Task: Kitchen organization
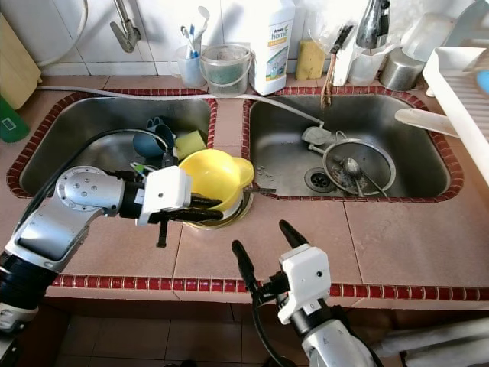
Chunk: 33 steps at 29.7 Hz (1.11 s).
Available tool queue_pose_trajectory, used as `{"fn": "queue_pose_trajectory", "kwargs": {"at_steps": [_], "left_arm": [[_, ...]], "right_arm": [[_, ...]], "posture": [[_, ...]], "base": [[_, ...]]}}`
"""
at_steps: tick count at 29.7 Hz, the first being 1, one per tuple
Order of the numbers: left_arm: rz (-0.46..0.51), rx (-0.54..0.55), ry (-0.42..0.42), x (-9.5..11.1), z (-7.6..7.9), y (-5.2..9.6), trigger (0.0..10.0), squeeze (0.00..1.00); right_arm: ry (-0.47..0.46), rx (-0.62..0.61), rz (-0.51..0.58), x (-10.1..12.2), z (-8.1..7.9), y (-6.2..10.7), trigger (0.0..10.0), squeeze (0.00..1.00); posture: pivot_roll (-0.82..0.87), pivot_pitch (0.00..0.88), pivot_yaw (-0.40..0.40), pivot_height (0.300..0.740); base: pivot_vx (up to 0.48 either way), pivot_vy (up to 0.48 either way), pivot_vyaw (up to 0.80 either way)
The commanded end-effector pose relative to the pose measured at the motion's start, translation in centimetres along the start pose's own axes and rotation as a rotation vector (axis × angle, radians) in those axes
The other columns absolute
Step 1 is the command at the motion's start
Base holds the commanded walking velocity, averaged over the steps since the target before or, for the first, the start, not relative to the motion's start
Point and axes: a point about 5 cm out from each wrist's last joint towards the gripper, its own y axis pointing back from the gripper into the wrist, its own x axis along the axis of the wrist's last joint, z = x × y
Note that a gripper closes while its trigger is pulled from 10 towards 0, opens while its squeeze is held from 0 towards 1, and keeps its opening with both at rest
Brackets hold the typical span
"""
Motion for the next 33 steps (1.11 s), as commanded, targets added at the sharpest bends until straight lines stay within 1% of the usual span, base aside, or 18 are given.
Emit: {"fn": "queue_pose_trajectory", "kwargs": {"at_steps": [1,4,7,8,11,13,14,15,16,17,21,24,25,26,28,30,33], "left_arm": [[0.002,0.049,-0.028,0.5,-1.1,0.7,0.0,0.0],[0.028,0.112,-0.014,1.0,-2.2,1.2,0.0,0.0],[0.034,0.127,-0.01,1.1,-2.5,1.3,0.0,0.0],[0.05,0.186,-0.003,1.4,-3.3,1.9,0.0,0.0],[0.058,0.212,0.002,1.5,-3.7,2.1,0.0,0.0],[0.075,0.248,0.016,1.7,-4.0,2.4,0.0,0.0],[0.083,0.27,0.022,1.8,-4.2,2.5,0.3,0.0],[0.097,0.314,0.037,1.8,-4.4,2.7,6.5,0.0],[0.097,0.314,0.037,1.8,-4.4,2.7,6.5,0.0],[0.118,0.349,0.068,1.8,-4.4,2.7,10.0,0.0],[0.165,0.429,0.118,1.8,-4.2,2.5,10.0,0.0],[0.203,0.507,0.178,1.7,-3.9,2.3,10.0,0.0],[0.215,0.553,0.2,1.5,-3.9,2.3,10.0,0.0],[0.233,0.62,0.24,1.3,-3.8,2.3,10.0,0.0],[0.248,0.65,0.269,1.2,-3.8,2.2,10.0,0.0],[0.274,0.753,0.338,0.8,-3.8,2.3,10.0,0.0],[0.285,0.802,0.373,0.6,-3.7,2.3,10.0,0.0]], "right_arm": [[-0.004,0.005,0.012,0.4,-0.1,0.0,10.0,0.0],[-0.006,0.0,0.016,0.4,-0.1,-0.1,10.0,0.0],[-0.007,-0.002,0.017,0.4,-0.1,-0.1,10.0,0.0],[-0.009,-0.006,0.021,0.5,-0.1,-0.2,10.0,0.0],[-0.01,-0.008,0.024,0.5,0.0,-0.2,10.0,0.0],[-0.013,-0.021,0.039,0.7,0.2,-0.5,10.0,0.0],[-0.014,-0.031,0.049,0.8,0.3,-0.7,10.0,0.0],[-0.005,-0.051,0.068,1.1,0.6,-1.0,10.0,0.0],[-0.005,-0.051,0.068,1.1,0.6,-1.0,10.0,0.0],[-0.008,-0.069,0.085,1.4,0.9,-1.3,10.0,0.0],[-0.005,-0.106,0.123,2.0,1.3,-2.0,10.0,0.0],[-0.008,-0.136,0.152,2.4,1.6,-2.7,10.0,0.0],[-0.009,-0.141,0.165,2.6,1.7,-3.0,10.0,0.0],[-0.012,-0.146,0.183,2.8,1.7,-3.5,10.0,0.0],[-0.01,-0.147,0.192,3.0,1.8,-3.8,10.0,0.0],[-0.009,-0.162,0.22,3.4,2.2,-4.8,10.0,0.0],[-0.006,-0.172,0.235,3.6,2.5,-5.3,10.0,0.0]], "posture": [[-0.22,0.189,0.066,0.732],[-0.22,0.189,0.066,0.732],[-0.22,0.183,0.065,0.732],[-0.22,0.183,0.065,0.732],[-0.22,0.177,0.063,0.732],[-0.22,0.168,0.058,0.732],[-0.22,0.164,0.056,0.732],[-0.22,0.156,0.054,0.732],[-0.22,0.156,0.054,0.732],[-0.22,0.151,0.051,0.732],[-0.22,0.132,0.038,0.732],[-0.22,0.115,0.023,0.732],[-0.22,0.11,0.019,0.732],[-0.22,0.106,0.017,0.732],[-0.21,0.096,0.011,0.732],[-0.2,0.081,0.0,0.732],[-0.2,0.072,-0.005,0.732]], "base": [[0.0,0.0,0.0],[0.0,0.0,0.0],[0.0,0.0,0.0],[0.0,0.0,0.0],[0.0,0.0,0.0],[0.0,0.0,0.0],[0.0,0.0,0.0],[0.0,0.0,0.0],[0.0,0.0,0.0],[0.0,0.0,0.0],[0.0,0.0,0.0],[0.0,0.0,0.0],[0.0,0.0,0.0],[0.0,0.0,0.0],[0.0,0.0,0.0],[0.0,0.0,0.0],[0.0,0.0,0.0]]}}
